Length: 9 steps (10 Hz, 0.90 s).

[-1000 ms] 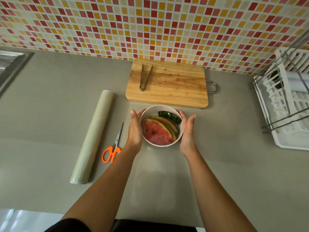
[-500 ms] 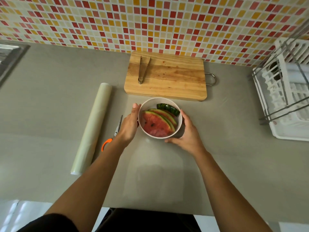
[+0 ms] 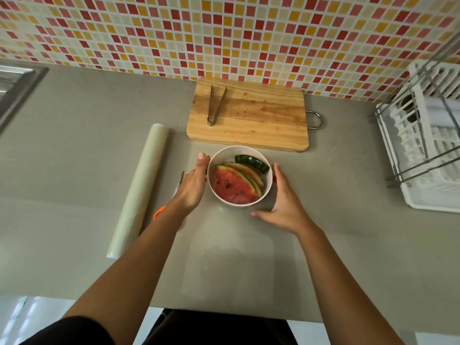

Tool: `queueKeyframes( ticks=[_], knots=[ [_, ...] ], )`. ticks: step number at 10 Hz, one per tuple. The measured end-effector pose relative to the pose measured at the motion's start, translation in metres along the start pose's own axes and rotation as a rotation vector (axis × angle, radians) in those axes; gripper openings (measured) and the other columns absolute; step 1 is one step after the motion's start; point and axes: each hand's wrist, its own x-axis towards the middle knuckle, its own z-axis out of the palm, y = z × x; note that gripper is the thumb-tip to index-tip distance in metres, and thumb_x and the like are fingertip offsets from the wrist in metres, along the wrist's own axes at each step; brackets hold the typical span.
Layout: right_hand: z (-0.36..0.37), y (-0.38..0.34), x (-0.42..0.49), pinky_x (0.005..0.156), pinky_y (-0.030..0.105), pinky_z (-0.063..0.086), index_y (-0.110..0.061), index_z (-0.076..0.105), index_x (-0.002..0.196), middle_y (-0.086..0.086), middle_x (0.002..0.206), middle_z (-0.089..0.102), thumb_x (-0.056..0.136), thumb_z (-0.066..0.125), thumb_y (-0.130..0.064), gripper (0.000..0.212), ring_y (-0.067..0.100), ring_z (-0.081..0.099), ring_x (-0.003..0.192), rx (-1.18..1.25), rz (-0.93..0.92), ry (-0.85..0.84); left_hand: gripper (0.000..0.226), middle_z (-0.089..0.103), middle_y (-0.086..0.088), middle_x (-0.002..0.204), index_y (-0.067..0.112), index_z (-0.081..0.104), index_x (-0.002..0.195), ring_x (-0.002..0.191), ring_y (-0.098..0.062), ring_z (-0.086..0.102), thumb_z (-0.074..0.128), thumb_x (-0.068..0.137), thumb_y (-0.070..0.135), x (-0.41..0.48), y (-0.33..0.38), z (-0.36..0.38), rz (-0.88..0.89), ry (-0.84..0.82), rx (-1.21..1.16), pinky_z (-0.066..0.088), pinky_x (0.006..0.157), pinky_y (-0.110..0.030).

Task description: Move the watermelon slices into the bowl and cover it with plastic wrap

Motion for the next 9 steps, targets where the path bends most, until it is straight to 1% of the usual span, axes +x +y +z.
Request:
queueKeyframes(
  ticks=[1,2,3,4,5,6,7,8,9],
  knots=[
    [-0.007,-0.01,-0.003,0.102,0.021,0.027,-0.032,0.017,0.147,-0.019,0.143,0.032,0.047,0.084,-0.057,0.122,-0.002,0.027,0.129,0.058,0.037,-0.008,0.101,0.068,0.004,0.119,0.035,0.061,0.123,0.113,-0.012,0.061,0.015,0.056,0.097,-0.004,-0.003,0.0,-0.031,0.039,-0.034,0.047,0.097,-0.033],
    [-0.009,-0.016,0.0,0.091,0.016,0.036,-0.036,0.035,0.137,-0.023,0.126,0.047,0.047,0.087,-0.05,0.105,0.0,0.044,0.118,0.09,0.012,0.003,0.083,0.075,0.013,0.096,0.042,0.07,0.1,0.095,-0.005,0.068,0.017,0.062,0.093,-0.008,0.0,0.0,-0.042,0.019,-0.076,0.052,0.079,-0.019],
    [-0.012,-0.018,0.002,0.08,0.007,0.035,-0.035,0.04,0.133,-0.035,0.11,0.047,0.048,0.089,-0.042,0.099,-0.012,0.048,0.103,0.125,0.045,-0.002,0.072,0.074,0.01,0.096,0.039,0.068,0.098,0.094,-0.006,0.068,0.015,0.074,0.081,-0.009,0.003,-0.002,-0.053,0.014,-0.099,0.05,0.077,-0.015],
    [-0.015,-0.017,0.001,0.079,0.007,0.036,-0.036,0.04,0.132,-0.032,0.112,0.049,0.05,0.089,-0.043,0.096,-0.011,0.048,0.106,0.126,0.078,-0.064,0.073,0.071,0.006,0.103,0.036,0.067,0.104,0.098,-0.007,0.064,0.009,0.08,0.075,-0.006,0.0,-0.004,-0.058,-0.002,-0.056,0.047,0.086,-0.021],
    [-0.016,-0.011,-0.002,0.094,0.021,0.041,-0.029,0.037,0.137,-0.012,0.132,0.048,0.057,0.087,-0.032,0.094,0.008,0.044,0.124,0.098,0.107,-0.124,0.089,0.065,-0.008,0.117,0.015,0.061,0.123,0.098,-0.017,0.063,0.011,0.082,0.075,-0.002,-0.001,-0.007,-0.05,0.162,0.032,0.046,0.098,-0.038],
    [-0.024,-0.013,-0.002,0.108,0.035,0.038,-0.022,0.026,0.146,-0.003,0.149,0.036,0.067,0.079,-0.014,0.095,0.013,0.034,0.136,0.106,0.149,-0.075,0.082,0.063,-0.008,0.114,0.008,0.06,0.124,0.097,-0.019,0.063,0.015,0.09,0.068,0.0,0.008,-0.013,-0.02,0.274,0.033,0.045,0.101,-0.045],
    [-0.043,-0.036,-0.001,0.108,0.038,0.038,-0.019,0.022,0.148,0.002,0.154,0.029,0.076,0.057,0.006,0.084,0.009,0.027,0.139,0.144,0.11,0.08,0.072,0.063,-0.012,0.12,0.005,0.059,0.123,0.103,-0.022,0.062,0.018,0.096,0.057,-0.002,0.04,-0.017,0.08,0.262,0.088,0.042,0.103,-0.047],
    [-0.058,-0.06,0.005,0.104,0.033,0.038,-0.018,0.025,0.147,0.004,0.152,0.033,0.081,0.051,0.006,0.075,0.008,0.03,0.137,0.12,0.03,0.166,0.07,0.061,-0.016,0.124,0.004,0.057,0.125,0.109,-0.027,0.06,0.018,0.097,0.054,-0.004,0.07,-0.016,0.175,0.233,0.176,0.042,0.103,-0.048],
    [-0.092,-0.106,0.022,0.104,0.023,0.028,-0.015,0.03,0.145,0.007,0.15,0.036,0.092,0.049,-0.007,0.057,0.017,0.035,0.136,0.023,-0.096,0.268,0.069,0.063,-0.016,0.118,0.005,0.06,0.119,0.104,-0.029,0.059,0.019,0.097,0.056,-0.018,0.138,-0.012,0.318,0.24,0.289,0.045,0.096,-0.045]
  ],
)
